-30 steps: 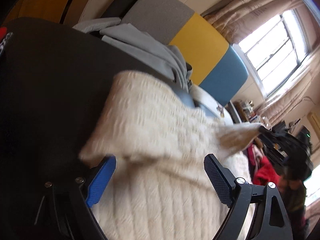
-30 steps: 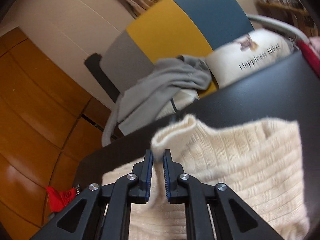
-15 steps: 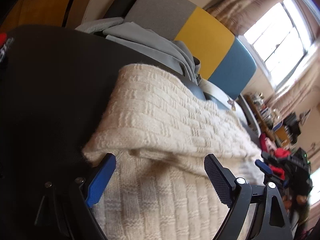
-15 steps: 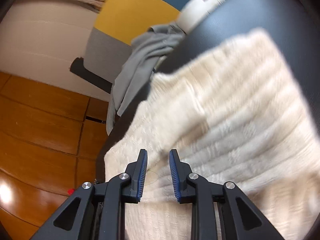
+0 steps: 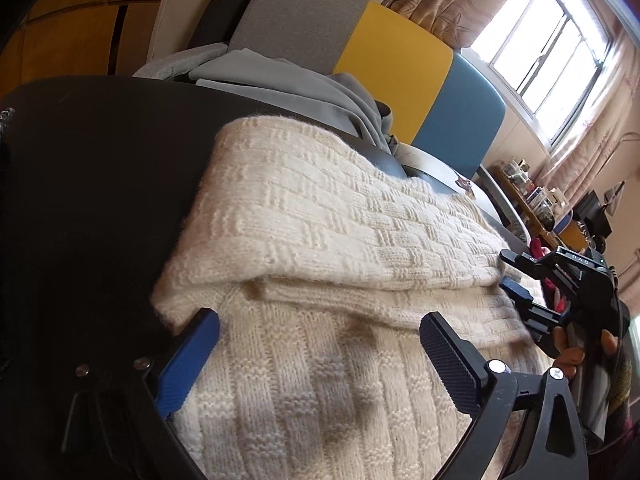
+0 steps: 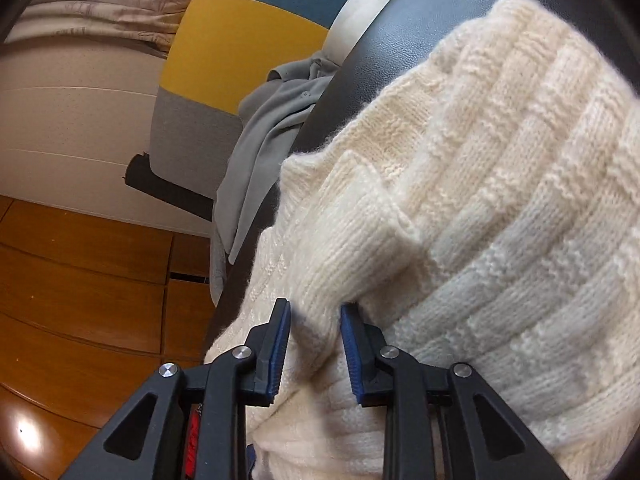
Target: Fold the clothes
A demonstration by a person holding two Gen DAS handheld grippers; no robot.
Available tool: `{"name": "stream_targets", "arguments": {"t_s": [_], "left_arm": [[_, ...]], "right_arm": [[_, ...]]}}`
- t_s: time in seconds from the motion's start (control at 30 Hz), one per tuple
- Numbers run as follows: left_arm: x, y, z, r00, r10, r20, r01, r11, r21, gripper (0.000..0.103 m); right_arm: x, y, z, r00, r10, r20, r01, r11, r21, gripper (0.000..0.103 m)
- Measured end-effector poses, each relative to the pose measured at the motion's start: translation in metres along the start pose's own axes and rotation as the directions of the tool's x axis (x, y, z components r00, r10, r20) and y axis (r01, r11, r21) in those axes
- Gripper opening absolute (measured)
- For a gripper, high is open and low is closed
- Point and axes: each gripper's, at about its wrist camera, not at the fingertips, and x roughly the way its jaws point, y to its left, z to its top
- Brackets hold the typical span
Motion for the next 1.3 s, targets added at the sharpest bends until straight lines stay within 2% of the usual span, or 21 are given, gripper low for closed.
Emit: {"name": "stream_targets", "arguments": {"t_s": [0.1, 0.13, 0.2, 0.27, 0.37, 0.47, 0.6, 0.77, 0.87, 1.0, 1.1, 1.17, 1.3], "left_arm": [[0.0, 0.001, -0.001, 1.0, -0.012, 0.003, 0.012, 1.0, -0.007, 0.102], [0.0, 0.002, -0.001, 1.0, -0.015, 0.004, 0.015, 1.0, -0.009, 0.102], [-0.001, 0.003, -0.001, 1.0, -0.018, 0.004, 0.018, 1.0, -0.01, 0.102], [0.0, 0.004, -0.001, 1.0, -0.02, 0.003, 0.02, 1.0, -0.009, 0.102], [0.0, 0.003, -0.001, 1.0, -0.02, 0.004, 0.02, 1.0, -0.008, 0.102], [0.0, 0.002, -0.002, 1.0, -0.017, 0.005, 0.017, 1.0, -0.006, 0.102], [-0.004, 0.004, 0.0, 1.0, -0.026, 0.012, 0.026, 0.999, -0.031, 0.102], [-0.018, 0.017, 0.007, 0.995, -0.087, 0.04, 0.092, 0.986, -0.138, 0.099], [-0.026, 0.017, 0.01, 0.996, -0.067, 0.053, 0.072, 0.991, -0.114, 0.099], [-0.034, 0.019, 0.004, 0.998, -0.027, 0.049, 0.031, 0.996, -0.083, 0.099], [-0.035, 0.024, -0.005, 1.0, 0.0, 0.019, 0.002, 0.997, -0.076, 0.099], [-0.036, 0.031, -0.013, 1.0, 0.011, -0.006, -0.011, 0.996, -0.086, 0.098], [-0.051, 0.034, -0.016, 1.0, 0.017, 0.006, -0.016, 0.994, -0.106, 0.094]], "right_arm": [[-0.003, -0.002, -0.002, 0.999, 0.017, 0.04, -0.018, 0.999, 0.027, 0.026], [-0.003, 0.002, -0.001, 0.999, 0.004, 0.04, -0.004, 1.0, -0.001, 0.025], [-0.002, 0.013, -0.002, 0.998, -0.042, 0.037, 0.044, 0.996, -0.075, 0.022], [-0.001, 0.023, -0.002, 0.994, -0.102, 0.041, 0.107, 0.985, -0.135, 0.014], [-0.005, 0.033, 0.002, 0.987, -0.135, 0.089, 0.149, 0.975, -0.168, 0.012], [-0.008, 0.053, 0.006, 0.976, -0.183, 0.122, 0.208, 0.947, -0.244, 0.01], [-0.028, 0.081, 0.001, 0.967, -0.182, 0.179, 0.236, 0.903, -0.358, 0.009], [-0.061, 0.11, -0.005, 0.959, -0.152, 0.238, 0.25, 0.849, -0.466, 0.009], [-0.077, 0.118, -0.006, 0.957, -0.142, 0.254, 0.253, 0.838, -0.484, 0.009], [-0.091, 0.095, -0.013, 0.943, -0.213, 0.255, 0.312, 0.833, -0.457, 0.009], [-0.095, 0.049, -0.014, 0.939, -0.265, 0.221, 0.331, 0.871, -0.363, 0.009], [-0.092, 0.022, -0.015, 0.933, -0.306, 0.188, 0.353, 0.88, -0.319, 0.009], [-0.096, -0.006, -0.017, 0.964, -0.232, 0.128, 0.258, 0.932, -0.253, 0.014]]}}
